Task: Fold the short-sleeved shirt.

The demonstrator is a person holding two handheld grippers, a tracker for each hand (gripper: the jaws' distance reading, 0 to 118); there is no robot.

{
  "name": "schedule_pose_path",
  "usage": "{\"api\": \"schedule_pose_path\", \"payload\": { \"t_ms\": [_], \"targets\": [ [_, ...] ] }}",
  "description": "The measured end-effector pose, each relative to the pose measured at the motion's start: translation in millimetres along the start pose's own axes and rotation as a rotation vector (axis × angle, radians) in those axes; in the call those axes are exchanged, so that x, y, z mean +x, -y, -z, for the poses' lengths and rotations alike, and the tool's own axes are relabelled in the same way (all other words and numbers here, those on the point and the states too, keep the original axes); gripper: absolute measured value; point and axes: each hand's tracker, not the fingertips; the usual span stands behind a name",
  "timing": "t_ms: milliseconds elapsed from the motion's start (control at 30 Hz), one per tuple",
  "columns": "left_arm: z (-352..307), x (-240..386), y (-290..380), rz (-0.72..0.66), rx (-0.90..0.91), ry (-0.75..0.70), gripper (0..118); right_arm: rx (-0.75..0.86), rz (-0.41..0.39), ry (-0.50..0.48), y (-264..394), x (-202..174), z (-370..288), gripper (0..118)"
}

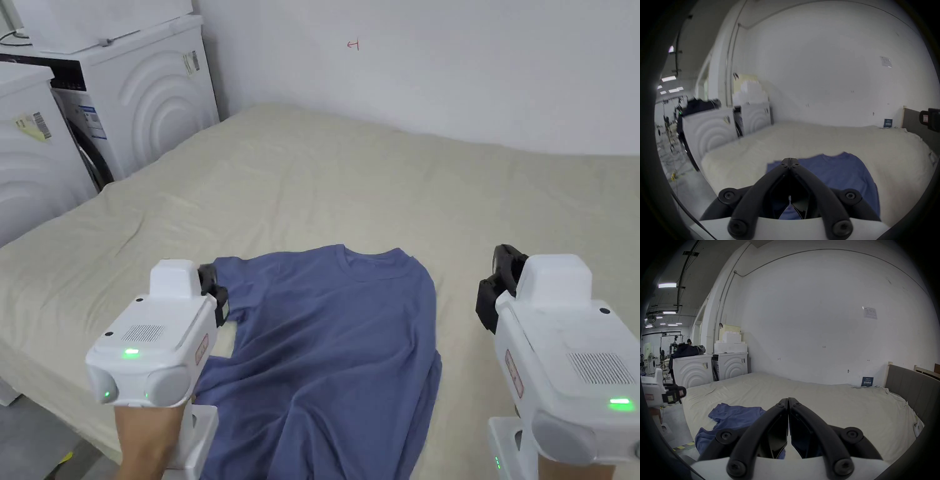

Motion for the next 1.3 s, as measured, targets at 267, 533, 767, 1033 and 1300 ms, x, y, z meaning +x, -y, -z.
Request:
{"api": "schedule_pose_path", "payload": {
  "t_ms": [267,533,767,1033,1300],
  "targets": [
    [106,24,1,-0.034,-0.423,0.119,35,-0.035,0.006,0.032,9,15,15,0],
    [170,61,38,0.089,-0.606,0.169,101,-0.083,0.001,0.065,25,34,30,0],
    [194,85,70,0.141,-0.723,0.157,101,-0.127,0.002,0.091,37,46,32,0],
    [194,96,83,0.130,-0.783,0.186,60,-0.146,0.009,0.117,45,63,28,0],
    [172,94,67,0.123,-0.677,0.209,0,-0.131,0.017,0.130,37,72,11,0]
  ]
}}
